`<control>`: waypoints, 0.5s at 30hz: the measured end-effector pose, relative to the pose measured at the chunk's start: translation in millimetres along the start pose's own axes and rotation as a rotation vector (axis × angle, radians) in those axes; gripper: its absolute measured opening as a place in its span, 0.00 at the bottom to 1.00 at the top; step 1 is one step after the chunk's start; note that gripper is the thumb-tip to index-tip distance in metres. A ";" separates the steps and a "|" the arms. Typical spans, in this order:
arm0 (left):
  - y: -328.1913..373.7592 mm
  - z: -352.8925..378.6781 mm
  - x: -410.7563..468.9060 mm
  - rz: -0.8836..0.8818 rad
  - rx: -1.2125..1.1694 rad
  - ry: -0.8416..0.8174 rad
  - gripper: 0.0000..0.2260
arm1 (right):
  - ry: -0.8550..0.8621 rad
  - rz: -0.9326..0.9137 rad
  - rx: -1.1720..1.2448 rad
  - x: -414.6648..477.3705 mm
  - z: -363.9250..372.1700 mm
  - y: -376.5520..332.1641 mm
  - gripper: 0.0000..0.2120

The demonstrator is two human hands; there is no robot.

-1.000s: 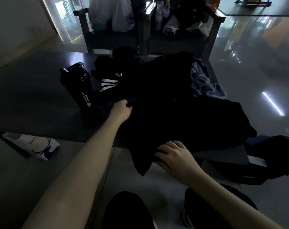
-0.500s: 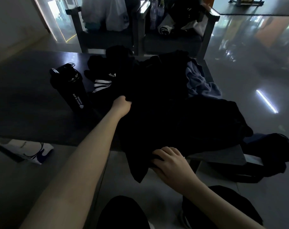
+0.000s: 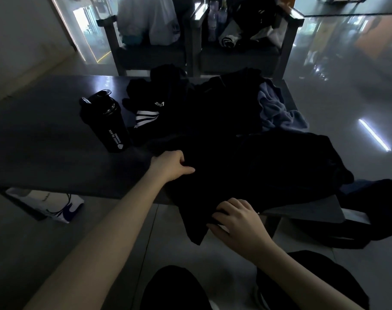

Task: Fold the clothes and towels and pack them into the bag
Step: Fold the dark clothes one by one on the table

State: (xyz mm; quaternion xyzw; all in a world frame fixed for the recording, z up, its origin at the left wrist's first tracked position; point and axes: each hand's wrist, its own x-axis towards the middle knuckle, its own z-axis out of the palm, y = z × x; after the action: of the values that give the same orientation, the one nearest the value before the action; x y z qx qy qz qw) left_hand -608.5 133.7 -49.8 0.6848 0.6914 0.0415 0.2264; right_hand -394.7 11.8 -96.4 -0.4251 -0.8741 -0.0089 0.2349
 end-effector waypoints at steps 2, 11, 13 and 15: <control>1.5 -1.2 1.6 0.036 -0.026 -0.006 0.10 | -0.018 -0.011 0.010 -1.6 0.0 1.5 0.16; -6.1 -18.2 23.1 -0.075 -0.377 0.223 0.08 | 0.214 -0.001 0.030 0.4 -1.9 7.3 0.12; -11.1 -21.4 28.1 -0.122 -0.392 0.318 0.09 | 0.256 0.054 0.036 2.4 -3.6 8.0 0.12; -13.2 -25.9 33.3 -0.194 -0.474 0.358 0.11 | 0.226 0.120 -0.001 1.0 -1.4 11.3 0.14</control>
State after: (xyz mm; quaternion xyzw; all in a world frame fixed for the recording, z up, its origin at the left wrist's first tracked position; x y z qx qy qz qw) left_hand -629.0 171.6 -40.0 0.5255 0.7535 0.2997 0.2574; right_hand -386.1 19.5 -96.8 -0.4731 -0.8150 -0.0432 0.3318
